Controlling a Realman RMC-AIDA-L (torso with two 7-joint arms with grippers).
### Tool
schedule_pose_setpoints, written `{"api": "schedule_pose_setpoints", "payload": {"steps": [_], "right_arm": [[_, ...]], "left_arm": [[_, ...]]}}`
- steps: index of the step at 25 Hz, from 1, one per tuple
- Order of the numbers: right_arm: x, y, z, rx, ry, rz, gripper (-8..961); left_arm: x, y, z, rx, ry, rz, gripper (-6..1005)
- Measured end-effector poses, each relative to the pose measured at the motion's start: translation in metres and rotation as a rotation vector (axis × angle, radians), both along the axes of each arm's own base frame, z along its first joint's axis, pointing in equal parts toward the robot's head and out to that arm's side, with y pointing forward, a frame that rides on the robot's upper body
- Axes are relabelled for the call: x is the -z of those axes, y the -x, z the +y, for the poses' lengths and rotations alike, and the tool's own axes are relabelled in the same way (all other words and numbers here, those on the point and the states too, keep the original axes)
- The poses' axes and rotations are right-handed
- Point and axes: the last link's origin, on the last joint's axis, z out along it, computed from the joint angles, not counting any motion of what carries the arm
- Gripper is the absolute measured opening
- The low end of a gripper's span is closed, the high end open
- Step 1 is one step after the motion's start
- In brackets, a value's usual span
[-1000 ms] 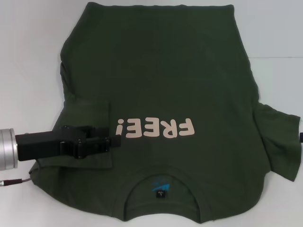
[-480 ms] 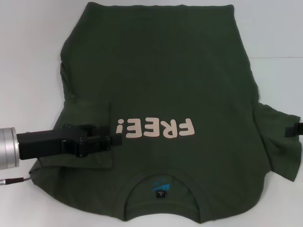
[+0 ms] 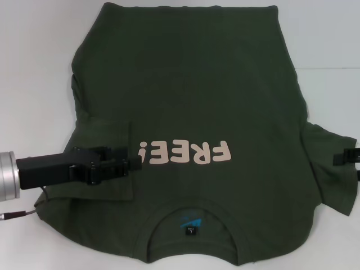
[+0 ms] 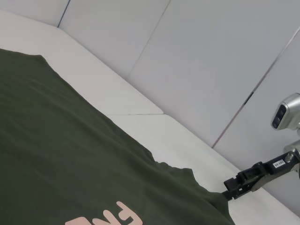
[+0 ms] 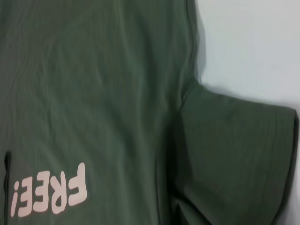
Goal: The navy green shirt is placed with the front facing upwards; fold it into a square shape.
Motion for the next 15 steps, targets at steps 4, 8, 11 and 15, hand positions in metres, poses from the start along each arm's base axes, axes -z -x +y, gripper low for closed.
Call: {"api": "schedule_pose_setpoints", "payload": {"steps": [4, 8, 11, 15], "right_arm": [[0.0044, 0.0017, 0.0016, -0.008, -0.003, 0.004, 874], [0.0083, 0.0050, 0.0019, -0.011, 0.009, 0.014, 869], [0.0082, 0.0051, 0.0009, -0.005, 0.015, 0.016, 865], [0.0040, 0.0036, -0.0013, 0.003, 0.009, 0.027, 860]], "left_arm": [[-0.0002, -0.0003, 0.0004, 0.001, -0.001, 0.000, 600], [-0.0003, -0.0006, 0.0007, 0.002, -0.002, -0.001, 600], [-0.0012, -0.0005, 0.0012, 0.000, -0.006, -0.002, 600], [-0.0018, 0.0002, 0.0011, -0.002, -0.010, -0.003, 600]]}}
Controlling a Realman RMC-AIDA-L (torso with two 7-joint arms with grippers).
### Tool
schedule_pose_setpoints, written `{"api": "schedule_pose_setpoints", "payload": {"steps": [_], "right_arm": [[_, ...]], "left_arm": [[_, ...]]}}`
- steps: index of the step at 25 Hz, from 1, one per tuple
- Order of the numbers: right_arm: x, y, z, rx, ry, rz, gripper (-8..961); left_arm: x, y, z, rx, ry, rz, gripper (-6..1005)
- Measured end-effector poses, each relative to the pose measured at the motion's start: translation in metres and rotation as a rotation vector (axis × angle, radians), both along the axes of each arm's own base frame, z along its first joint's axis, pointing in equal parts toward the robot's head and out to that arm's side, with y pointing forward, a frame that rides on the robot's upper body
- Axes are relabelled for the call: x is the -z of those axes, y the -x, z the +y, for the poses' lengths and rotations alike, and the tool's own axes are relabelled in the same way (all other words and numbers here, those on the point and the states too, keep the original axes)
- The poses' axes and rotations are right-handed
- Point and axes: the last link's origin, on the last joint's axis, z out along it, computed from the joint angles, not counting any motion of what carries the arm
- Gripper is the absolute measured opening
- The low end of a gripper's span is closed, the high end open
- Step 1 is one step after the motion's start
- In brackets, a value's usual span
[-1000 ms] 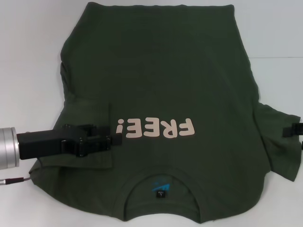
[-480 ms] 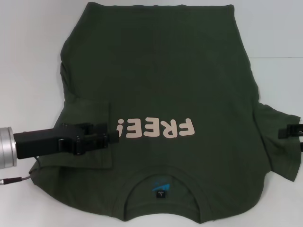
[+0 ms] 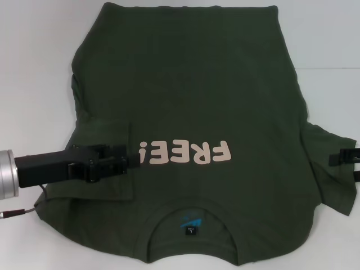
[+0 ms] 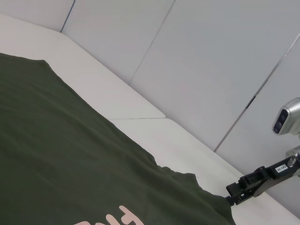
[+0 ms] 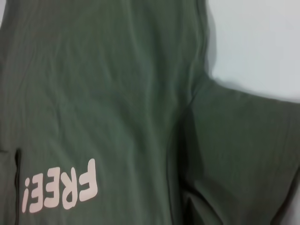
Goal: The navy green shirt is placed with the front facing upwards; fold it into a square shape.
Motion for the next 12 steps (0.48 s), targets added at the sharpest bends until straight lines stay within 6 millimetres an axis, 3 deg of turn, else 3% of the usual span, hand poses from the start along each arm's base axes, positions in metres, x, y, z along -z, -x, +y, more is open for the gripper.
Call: {"api": "schedule_pose_setpoints", "payload": {"steps": [12], "right_arm": [[0.0043, 0.0016, -0.0019, 0.005, 0.025, 0.006, 845]], "left_arm": [[0.0021, -0.0018, 0.0029, -0.001, -0.010, 0.002, 600]]}}
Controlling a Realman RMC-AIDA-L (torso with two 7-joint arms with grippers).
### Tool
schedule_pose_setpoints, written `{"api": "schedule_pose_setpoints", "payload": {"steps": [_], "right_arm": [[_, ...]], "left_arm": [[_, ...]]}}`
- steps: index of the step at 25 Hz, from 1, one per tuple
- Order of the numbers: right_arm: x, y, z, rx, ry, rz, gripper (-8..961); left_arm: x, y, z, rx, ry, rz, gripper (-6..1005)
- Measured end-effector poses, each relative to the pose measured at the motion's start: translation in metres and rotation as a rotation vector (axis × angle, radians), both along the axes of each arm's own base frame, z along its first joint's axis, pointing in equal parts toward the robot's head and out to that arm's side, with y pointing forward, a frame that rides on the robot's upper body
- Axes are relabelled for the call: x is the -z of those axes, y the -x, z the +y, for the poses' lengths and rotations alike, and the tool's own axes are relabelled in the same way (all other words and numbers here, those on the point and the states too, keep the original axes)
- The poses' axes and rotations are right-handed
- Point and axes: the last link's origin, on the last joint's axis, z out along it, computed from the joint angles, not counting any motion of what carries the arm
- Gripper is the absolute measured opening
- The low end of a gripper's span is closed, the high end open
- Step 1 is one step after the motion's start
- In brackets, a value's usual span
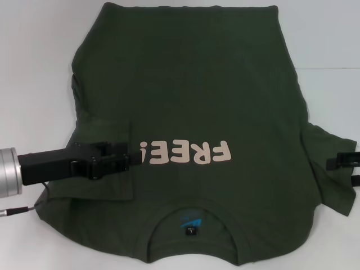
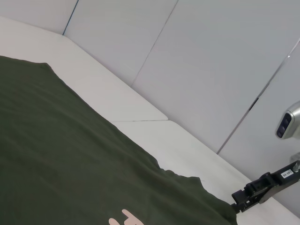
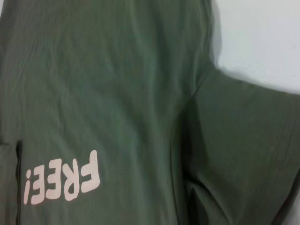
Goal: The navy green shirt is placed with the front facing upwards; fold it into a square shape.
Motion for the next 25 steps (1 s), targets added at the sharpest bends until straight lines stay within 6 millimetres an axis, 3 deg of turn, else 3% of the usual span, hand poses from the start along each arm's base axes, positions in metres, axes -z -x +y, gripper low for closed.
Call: {"api": "schedule_pose_setpoints", "payload": {"steps": [25], "right_arm": [[0.0063, -0.0019, 0.0016, 0.005, -0.066, 0.029, 814]], "left_arm": [[0.0018, 0.0020, -0.0028, -0.008, 0.001, -0.004, 601]]}}
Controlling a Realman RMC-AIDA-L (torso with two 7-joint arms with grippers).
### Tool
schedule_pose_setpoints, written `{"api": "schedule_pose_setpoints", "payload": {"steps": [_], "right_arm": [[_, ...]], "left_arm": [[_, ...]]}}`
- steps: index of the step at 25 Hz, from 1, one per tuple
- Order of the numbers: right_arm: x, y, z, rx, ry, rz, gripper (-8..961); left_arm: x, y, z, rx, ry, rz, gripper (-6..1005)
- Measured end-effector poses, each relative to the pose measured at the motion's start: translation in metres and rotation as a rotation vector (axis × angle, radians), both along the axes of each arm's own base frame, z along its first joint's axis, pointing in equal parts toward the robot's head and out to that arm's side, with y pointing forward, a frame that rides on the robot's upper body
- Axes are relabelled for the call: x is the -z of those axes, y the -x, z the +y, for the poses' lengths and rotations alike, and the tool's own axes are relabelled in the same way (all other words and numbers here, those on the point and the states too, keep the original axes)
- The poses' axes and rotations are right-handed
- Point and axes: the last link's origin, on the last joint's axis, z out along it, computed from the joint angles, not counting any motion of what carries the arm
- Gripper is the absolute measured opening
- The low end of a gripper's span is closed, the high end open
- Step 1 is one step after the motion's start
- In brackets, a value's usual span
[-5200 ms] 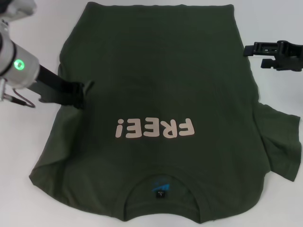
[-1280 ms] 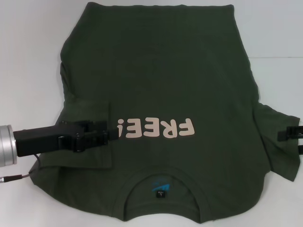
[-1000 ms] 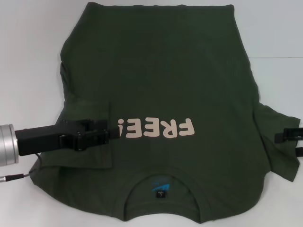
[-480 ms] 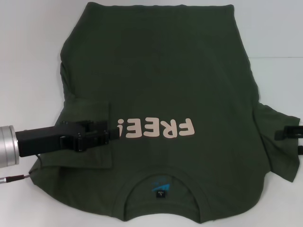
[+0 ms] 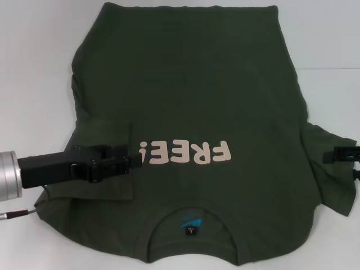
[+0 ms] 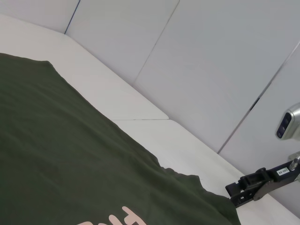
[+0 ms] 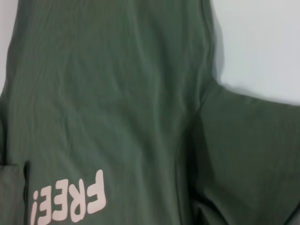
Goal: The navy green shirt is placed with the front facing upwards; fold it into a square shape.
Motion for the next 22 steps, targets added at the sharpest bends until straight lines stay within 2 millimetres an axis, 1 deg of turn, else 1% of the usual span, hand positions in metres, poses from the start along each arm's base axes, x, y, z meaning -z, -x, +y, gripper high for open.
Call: {"api": "schedule_pose_setpoints", "payload": {"steps": [10, 16, 22], "right_arm": [[-0.0038, -0.0069, -0.0001, -0.005, -0.023, -0.039, 801], [-0.0039, -0.0077, 0.0006, -0.006, -0.027, -0.048, 563], [-0.0038, -0.0084, 0.0015, -0.017, -0.028, -0.064, 381]], "left_arm": [[0.0000, -0.0001, -0.0002, -0.002, 0.003, -0.002, 596], [0.0000, -0.0001, -0.0002, -0.003, 0.003, -0.003, 592], [0.0000, -0.0001, -0.0002, -0.004, 0.003, -0.003, 589]]}}
